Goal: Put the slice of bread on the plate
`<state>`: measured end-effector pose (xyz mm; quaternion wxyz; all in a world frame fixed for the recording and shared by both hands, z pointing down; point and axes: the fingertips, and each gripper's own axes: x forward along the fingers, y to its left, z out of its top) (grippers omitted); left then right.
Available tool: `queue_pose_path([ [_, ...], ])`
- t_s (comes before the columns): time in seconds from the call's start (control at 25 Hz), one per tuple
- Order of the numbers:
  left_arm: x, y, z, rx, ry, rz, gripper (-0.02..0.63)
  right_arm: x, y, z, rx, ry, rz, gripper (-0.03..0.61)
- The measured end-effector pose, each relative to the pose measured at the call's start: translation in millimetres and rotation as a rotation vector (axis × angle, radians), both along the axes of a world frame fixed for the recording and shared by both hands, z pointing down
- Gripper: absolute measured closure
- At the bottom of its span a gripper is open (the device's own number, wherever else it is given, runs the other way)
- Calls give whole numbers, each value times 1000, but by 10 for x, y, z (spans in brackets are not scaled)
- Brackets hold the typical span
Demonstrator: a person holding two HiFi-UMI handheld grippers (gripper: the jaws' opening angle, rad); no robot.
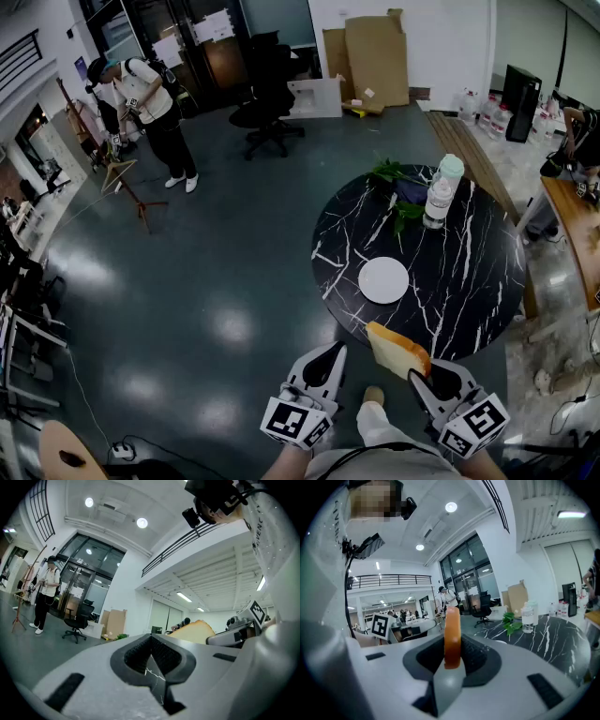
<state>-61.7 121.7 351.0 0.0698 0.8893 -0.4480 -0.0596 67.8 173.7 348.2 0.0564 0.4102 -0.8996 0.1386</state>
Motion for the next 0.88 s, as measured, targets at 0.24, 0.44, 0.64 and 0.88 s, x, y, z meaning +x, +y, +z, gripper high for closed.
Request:
queue_pose_path([
  [0.24,88,-657,77,17,-8,-23,606,39,-632,98,-30,12,-26,488],
  [0.44,220,-1043,236,16,-41,-24,606,97,-1035,214,-59,7,-40,488],
  [0.64,230,-1351,379,1,-69,-72,606,99,-1397,549,-195,-46,-49,488],
  [0.88,243,-1611,574,-32,-82,-100,606,128,-1802,936,-367,-156,-2,488],
])
